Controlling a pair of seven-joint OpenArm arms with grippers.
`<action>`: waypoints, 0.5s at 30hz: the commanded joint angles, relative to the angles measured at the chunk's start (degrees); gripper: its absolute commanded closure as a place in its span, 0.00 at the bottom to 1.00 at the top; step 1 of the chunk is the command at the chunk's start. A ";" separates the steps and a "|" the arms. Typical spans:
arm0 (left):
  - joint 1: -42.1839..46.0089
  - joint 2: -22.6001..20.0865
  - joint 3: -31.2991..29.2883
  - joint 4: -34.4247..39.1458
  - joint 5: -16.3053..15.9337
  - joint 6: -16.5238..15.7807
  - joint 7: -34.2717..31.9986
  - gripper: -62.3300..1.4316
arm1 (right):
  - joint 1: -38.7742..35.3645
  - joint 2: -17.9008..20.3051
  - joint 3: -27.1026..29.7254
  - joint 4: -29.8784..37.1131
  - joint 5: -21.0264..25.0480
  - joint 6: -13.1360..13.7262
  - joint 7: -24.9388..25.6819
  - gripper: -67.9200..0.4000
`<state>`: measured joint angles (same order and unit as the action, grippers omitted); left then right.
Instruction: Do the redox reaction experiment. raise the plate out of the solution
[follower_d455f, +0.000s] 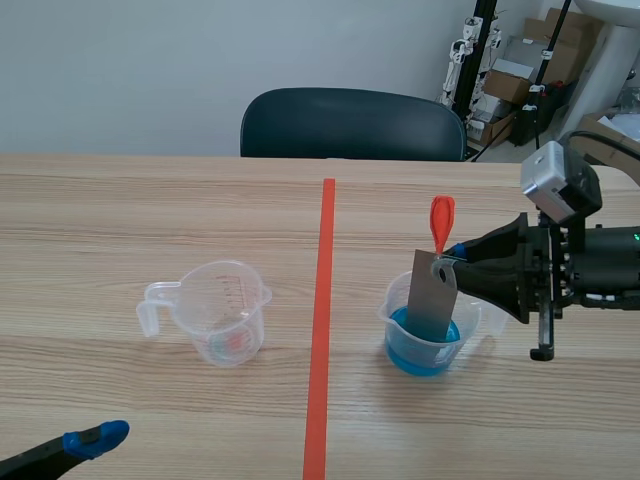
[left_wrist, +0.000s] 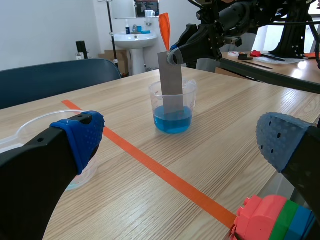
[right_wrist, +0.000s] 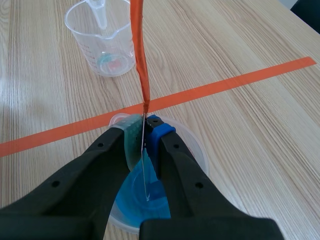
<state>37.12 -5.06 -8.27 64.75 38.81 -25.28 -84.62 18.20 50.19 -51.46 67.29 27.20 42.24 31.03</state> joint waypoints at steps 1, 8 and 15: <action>0.15 0.26 -0.09 1.18 -0.59 0.09 -0.83 0.00 | 0.50 0.90 0.39 0.63 0.00 0.24 0.00 0.98; 0.15 0.26 -0.09 1.18 -0.59 0.09 0.46 0.00 | 0.50 0.90 0.39 0.63 0.00 0.24 0.00 0.99; 0.11 0.26 -0.09 1.18 -0.59 0.11 2.12 0.00 | 0.52 0.90 0.39 0.63 0.04 0.26 0.37 0.99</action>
<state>37.12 -5.06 -8.27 64.75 38.94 -25.28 -81.49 18.20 50.19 -51.46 67.29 27.20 42.24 31.05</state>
